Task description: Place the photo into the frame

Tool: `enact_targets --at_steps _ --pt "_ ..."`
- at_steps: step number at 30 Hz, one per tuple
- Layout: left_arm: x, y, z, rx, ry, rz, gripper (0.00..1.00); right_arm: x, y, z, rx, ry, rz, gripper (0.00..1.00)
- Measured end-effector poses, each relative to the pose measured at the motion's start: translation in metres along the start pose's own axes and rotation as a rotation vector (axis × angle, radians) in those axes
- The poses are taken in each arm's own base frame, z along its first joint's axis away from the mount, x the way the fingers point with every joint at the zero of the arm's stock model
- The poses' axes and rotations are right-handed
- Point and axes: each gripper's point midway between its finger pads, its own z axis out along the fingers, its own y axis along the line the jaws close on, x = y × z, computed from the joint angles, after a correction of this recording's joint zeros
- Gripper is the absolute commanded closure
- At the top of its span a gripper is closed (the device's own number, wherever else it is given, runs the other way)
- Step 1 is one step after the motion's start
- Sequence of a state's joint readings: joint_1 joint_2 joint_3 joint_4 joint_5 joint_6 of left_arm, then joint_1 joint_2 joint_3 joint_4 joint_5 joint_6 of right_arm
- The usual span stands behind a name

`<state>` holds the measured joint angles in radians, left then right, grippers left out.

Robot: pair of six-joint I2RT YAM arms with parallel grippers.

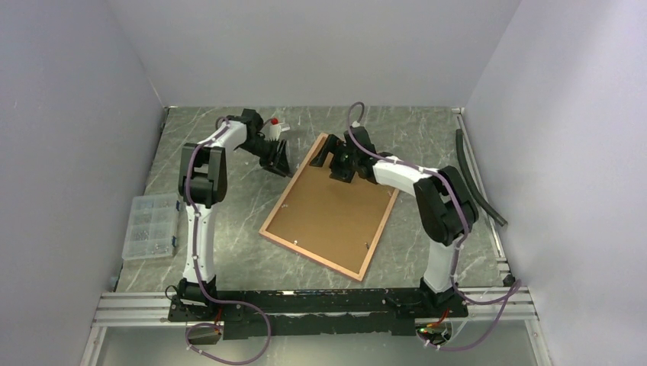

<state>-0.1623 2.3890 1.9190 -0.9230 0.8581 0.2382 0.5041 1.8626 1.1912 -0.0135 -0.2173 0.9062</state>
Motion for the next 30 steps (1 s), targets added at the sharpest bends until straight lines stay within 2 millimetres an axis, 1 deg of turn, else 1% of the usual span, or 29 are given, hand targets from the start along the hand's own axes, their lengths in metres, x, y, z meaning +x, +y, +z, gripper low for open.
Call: enact_targets --at_steps 5,7,9,12,13,20,26,30 --pt "-0.002 0.0 0.004 0.008 -0.003 -0.016 0.6 -0.021 0.001 0.027 -0.022 -0.01 0.004 0.13" --pt "-0.003 0.001 0.004 0.008 -0.005 -0.017 0.62 -0.026 0.001 0.037 -0.029 -0.011 0.005 0.14" --pt "-0.002 0.002 0.005 0.009 -0.004 -0.018 0.63 -0.029 -0.001 0.048 -0.031 -0.01 0.007 0.15" --pt "0.0 0.001 0.009 0.02 -0.001 -0.018 0.65 -0.029 -0.006 0.061 -0.03 -0.001 0.011 0.15" --pt "0.001 0.0 0.011 0.025 0.002 -0.017 0.65 -0.03 -0.004 0.064 -0.039 0.002 0.011 0.15" --pt "0.007 -0.009 0.019 0.073 0.01 -0.03 0.67 -0.042 0.007 0.081 -0.083 -0.018 0.005 0.17" --pt "0.009 -0.011 0.02 0.089 0.01 -0.04 0.68 -0.044 0.016 0.091 -0.125 -0.014 0.016 0.18" --pt "0.01 -0.012 0.021 0.096 0.01 -0.046 0.69 -0.043 0.018 0.092 -0.135 -0.007 0.028 0.18"
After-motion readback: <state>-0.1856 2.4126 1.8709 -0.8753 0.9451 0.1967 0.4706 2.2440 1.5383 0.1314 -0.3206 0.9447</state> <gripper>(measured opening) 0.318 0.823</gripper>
